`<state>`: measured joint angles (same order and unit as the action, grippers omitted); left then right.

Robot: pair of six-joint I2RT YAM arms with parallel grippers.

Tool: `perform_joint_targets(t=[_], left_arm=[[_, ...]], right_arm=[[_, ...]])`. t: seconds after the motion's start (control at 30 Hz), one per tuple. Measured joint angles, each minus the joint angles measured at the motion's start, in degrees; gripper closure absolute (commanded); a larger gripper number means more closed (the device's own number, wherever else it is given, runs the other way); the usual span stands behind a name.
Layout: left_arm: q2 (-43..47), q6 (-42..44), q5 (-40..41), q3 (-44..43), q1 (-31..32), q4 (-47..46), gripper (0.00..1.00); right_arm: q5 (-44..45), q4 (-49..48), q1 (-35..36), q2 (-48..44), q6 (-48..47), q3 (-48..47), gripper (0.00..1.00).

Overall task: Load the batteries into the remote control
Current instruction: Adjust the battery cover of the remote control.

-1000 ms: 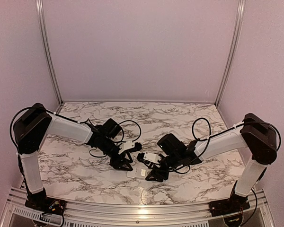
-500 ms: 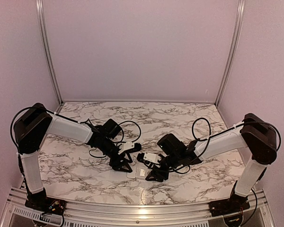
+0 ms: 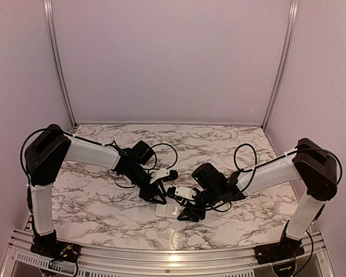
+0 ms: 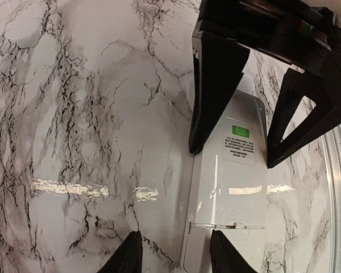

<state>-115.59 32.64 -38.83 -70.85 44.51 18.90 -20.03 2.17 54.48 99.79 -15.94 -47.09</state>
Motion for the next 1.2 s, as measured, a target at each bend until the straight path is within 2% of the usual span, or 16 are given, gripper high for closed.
perform_joint_targets(t=[0.27, 0.6, 0.73, 0.87, 1.0, 1.2], left_arm=[[-1.0, 0.8, -0.3, -1.3, -0.1, 1.0, 0.55], [-0.1, 0.2, 0.9, -1.2, -0.6, 0.9, 0.24], [5.2, -0.5, 2.9, 0.1, -0.8, 0.5, 0.11], [15.1, -0.9, 6.1, 5.7, -0.9, -3.7, 0.10], [24.6, -1.1, 9.9, 16.2, 0.1, -10.2, 0.09], [27.5, -0.1, 16.2, 28.0, 5.7, -16.8, 0.08]], right_arm=[[0.0, 0.0, 0.0, 0.0, -0.2, 0.0, 0.61], [-0.6, -0.2, -0.1, 0.2, -1.2, 0.0, 0.63], [-0.9, -0.3, -0.1, 0.2, -2.0, 0.0, 0.63], [-1.2, -0.4, -0.1, 0.3, -2.3, 0.0, 0.64], [-1.7, -0.5, -0.1, 0.4, -2.6, 0.0, 0.64], [-2.6, -0.6, -0.1, 0.6, -2.8, 0.0, 0.65]])
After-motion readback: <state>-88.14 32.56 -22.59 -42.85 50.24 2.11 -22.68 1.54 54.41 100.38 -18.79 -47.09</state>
